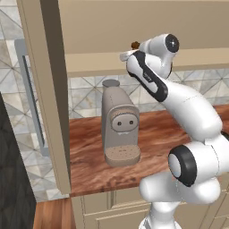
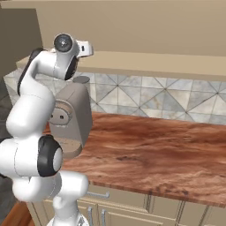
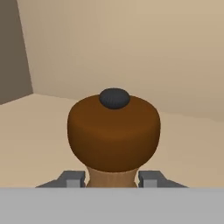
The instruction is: Take 2 condiments from the cabinet and move them on the counter near the stove.Make sure the condiments are lined up with each other, next to each other.
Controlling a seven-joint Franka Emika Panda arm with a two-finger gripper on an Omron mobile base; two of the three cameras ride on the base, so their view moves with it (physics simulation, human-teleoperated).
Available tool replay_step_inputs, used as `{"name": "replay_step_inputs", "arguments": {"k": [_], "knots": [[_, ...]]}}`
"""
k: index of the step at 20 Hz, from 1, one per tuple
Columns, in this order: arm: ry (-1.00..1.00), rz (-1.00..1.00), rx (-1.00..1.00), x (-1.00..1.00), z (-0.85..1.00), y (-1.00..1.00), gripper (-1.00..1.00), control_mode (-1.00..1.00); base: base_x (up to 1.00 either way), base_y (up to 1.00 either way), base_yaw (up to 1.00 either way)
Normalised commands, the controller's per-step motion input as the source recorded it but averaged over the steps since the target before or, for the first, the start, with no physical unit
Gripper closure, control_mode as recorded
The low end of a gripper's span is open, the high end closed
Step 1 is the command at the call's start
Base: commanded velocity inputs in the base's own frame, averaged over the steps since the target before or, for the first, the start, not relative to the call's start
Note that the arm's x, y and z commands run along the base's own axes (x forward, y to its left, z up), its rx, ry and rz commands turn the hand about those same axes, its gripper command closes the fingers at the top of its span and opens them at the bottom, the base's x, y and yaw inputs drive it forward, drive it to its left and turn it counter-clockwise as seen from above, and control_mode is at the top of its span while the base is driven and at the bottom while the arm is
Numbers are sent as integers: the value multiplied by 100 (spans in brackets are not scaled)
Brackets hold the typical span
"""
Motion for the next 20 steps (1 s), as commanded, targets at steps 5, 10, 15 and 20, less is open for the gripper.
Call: {"name": "replay_step_inputs", "arguments": {"k": [5, 10, 15, 20], "knots": [[-8, 0, 0, -100, 37, 0, 100, -100, 0, 0, 0], [0, -1, 0, -100, 43, 0, 100, -100, 0, 0, 0], [0, 0, 0, -97, 3, 0, 100, -100, 0, 0, 0], [0, 0, 0, -87, 0, -2, 100, -100, 0, 0, 0]]}}
